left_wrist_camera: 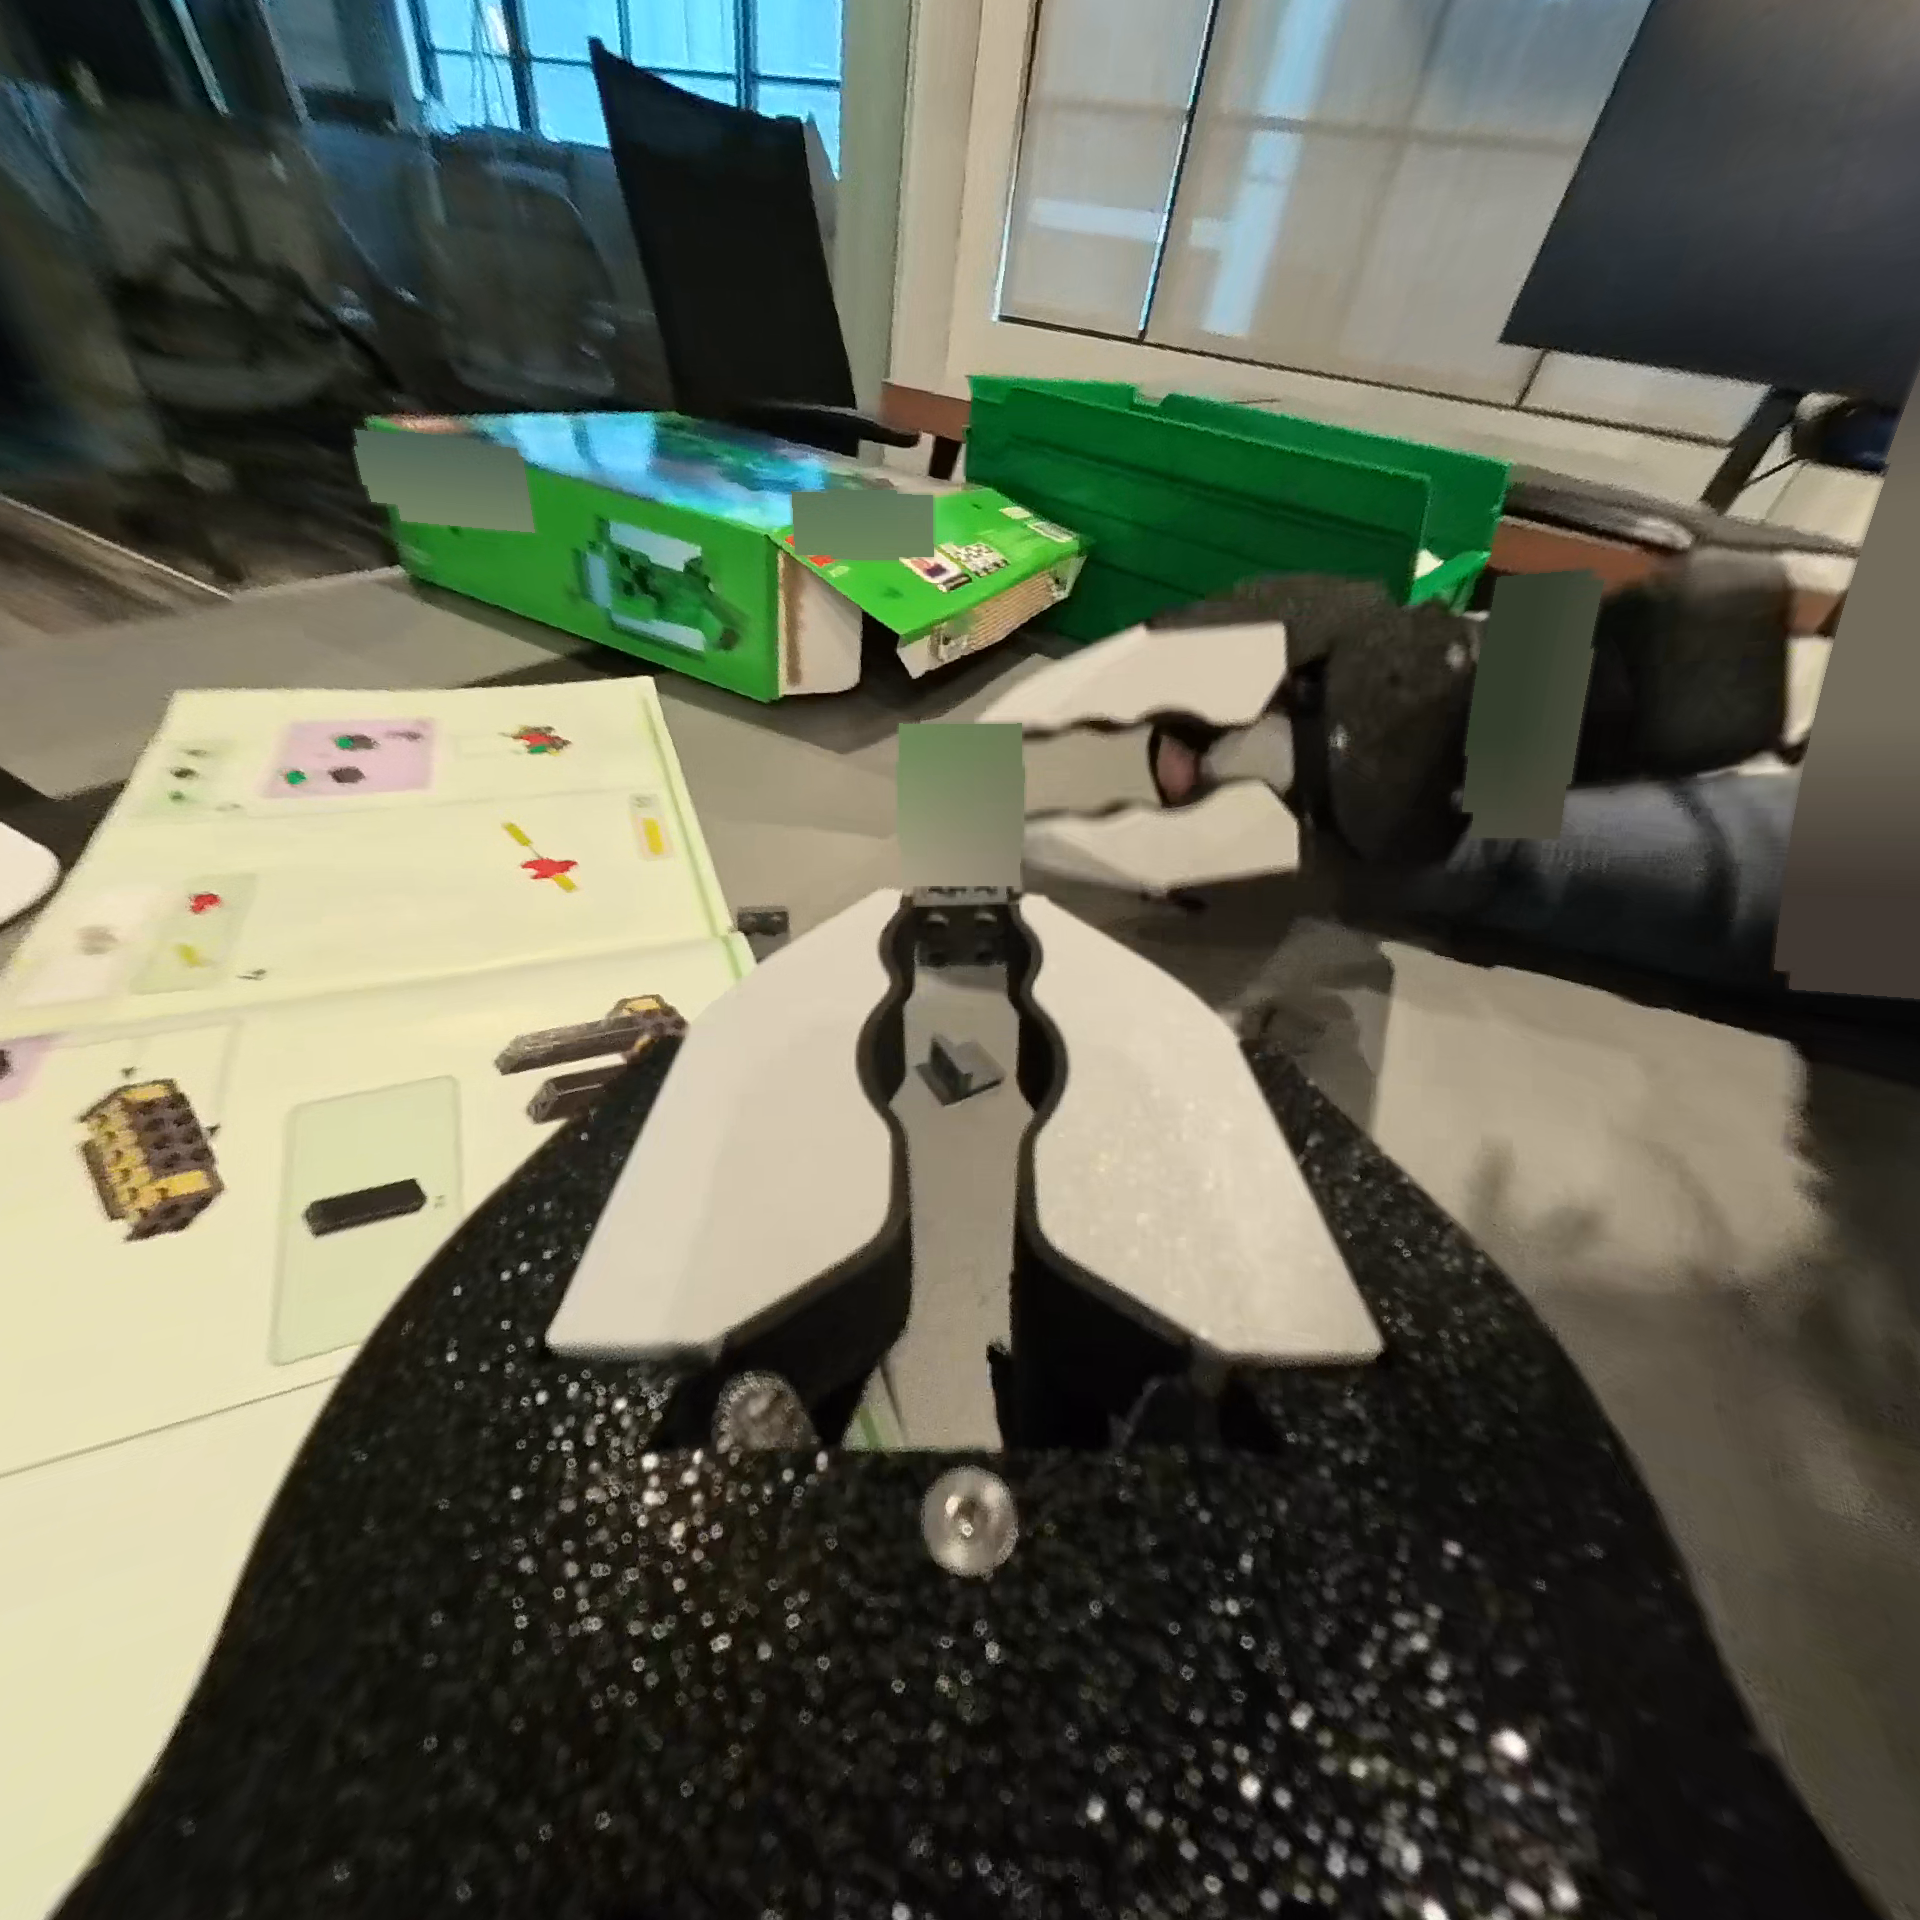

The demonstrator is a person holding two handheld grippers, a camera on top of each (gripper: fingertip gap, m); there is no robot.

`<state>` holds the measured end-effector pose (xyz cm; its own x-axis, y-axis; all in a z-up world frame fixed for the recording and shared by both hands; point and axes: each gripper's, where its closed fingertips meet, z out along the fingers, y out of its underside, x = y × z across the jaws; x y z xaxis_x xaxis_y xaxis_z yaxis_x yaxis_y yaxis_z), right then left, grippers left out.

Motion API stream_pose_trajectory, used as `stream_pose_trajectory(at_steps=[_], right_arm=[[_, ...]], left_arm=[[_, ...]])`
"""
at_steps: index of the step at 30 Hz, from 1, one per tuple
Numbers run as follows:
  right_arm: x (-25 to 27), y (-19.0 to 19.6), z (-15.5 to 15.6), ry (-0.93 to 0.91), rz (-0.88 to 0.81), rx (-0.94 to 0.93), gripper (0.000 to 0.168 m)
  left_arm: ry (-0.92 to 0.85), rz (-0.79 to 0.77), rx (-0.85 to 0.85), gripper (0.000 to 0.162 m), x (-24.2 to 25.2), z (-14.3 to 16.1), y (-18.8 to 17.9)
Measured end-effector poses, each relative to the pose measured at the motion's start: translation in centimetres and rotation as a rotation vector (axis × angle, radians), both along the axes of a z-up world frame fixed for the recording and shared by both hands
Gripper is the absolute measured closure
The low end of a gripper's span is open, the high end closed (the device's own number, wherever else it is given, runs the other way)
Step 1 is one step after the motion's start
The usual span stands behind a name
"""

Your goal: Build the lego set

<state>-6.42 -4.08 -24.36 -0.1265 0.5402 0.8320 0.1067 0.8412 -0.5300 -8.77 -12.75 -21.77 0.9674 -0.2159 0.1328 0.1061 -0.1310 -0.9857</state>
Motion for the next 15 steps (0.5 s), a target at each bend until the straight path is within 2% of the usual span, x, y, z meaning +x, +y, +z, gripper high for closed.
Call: stream_pose_trajectory(at_steps=[3,7,10,15], right_arm=[[0.3,2.0,1.0,0.049,-0.084,-0.071,0.145],[1.1,3.5,1.7,0.099,-0.183,-0.036,0.149],[1.7,3.4,2.0,0.111,-0.246,0.002,0.149],[2.0,1.4,3.6,0.169,-0.28,-0.043,0.15]], left_arm=[[0.067,0.015,0.01,0.146,0.4,0.0,-0.1],[0.173,0.024,0.008,0.146,1.1,-0.3,0.1],[0.217,0.035,0.02,0.146,1.3,-0.3,0.2],[0.237,0.016,0.028,0.146,1.7,-0.3,0.2]])
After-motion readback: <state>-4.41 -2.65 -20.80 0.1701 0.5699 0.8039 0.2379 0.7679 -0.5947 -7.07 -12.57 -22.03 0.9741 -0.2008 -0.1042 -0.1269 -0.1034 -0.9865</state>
